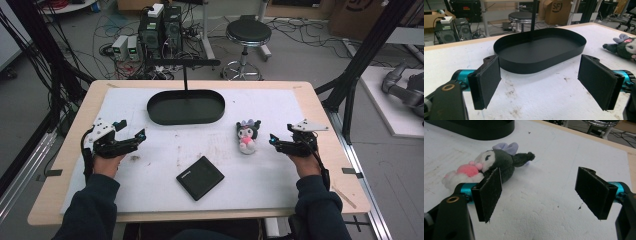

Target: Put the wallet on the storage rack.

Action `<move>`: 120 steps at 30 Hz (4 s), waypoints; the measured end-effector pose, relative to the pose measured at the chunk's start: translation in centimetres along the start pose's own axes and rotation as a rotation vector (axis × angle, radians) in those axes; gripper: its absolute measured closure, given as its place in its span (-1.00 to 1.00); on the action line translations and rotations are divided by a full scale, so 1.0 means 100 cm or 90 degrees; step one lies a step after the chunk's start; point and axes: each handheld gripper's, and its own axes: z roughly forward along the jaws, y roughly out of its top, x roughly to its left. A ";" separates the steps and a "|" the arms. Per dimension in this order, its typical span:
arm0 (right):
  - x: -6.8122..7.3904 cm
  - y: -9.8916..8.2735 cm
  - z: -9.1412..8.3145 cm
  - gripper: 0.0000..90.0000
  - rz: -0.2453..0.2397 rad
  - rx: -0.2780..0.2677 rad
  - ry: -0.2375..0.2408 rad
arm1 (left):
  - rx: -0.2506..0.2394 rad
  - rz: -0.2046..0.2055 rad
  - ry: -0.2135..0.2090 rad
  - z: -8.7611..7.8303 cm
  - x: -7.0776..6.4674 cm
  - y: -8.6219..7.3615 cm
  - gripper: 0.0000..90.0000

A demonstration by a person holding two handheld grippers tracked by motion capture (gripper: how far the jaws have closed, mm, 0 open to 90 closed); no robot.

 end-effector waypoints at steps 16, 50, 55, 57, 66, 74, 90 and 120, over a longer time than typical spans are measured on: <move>0.000 -0.002 -0.005 -0.51 0.000 -0.005 0.000 | 0.026 0.004 -0.056 0.011 -0.021 0.000 -0.59; 0.006 0.000 -0.003 -0.48 -0.018 -0.015 0.002 | 0.278 0.033 -0.349 0.058 -0.111 -0.030 0.06; 0.005 0.000 -0.003 -0.48 -0.018 -0.013 0.003 | 0.304 0.033 -0.369 0.061 -0.114 -0.032 0.46; 0.006 0.000 -0.003 -0.48 -0.019 -0.012 0.002 | 0.311 0.005 -0.361 0.061 -0.113 -0.032 0.53; 0.006 0.000 -0.003 -0.48 -0.019 -0.013 0.001 | 0.286 -0.030 -0.359 0.061 -0.107 -0.029 0.83; 0.005 0.000 -0.004 -0.48 -0.016 -0.010 -0.001 | 0.234 -0.059 -0.327 0.052 -0.087 -0.018 0.88; 0.005 0.000 -0.003 -0.48 -0.018 -0.009 -0.001 | 0.067 -0.051 -0.071 -0.013 0.004 0.022 0.93; 0.005 0.000 -0.002 -0.47 -0.016 -0.004 0.002 | 0.102 -0.062 -0.195 -0.005 -0.026 0.016 0.69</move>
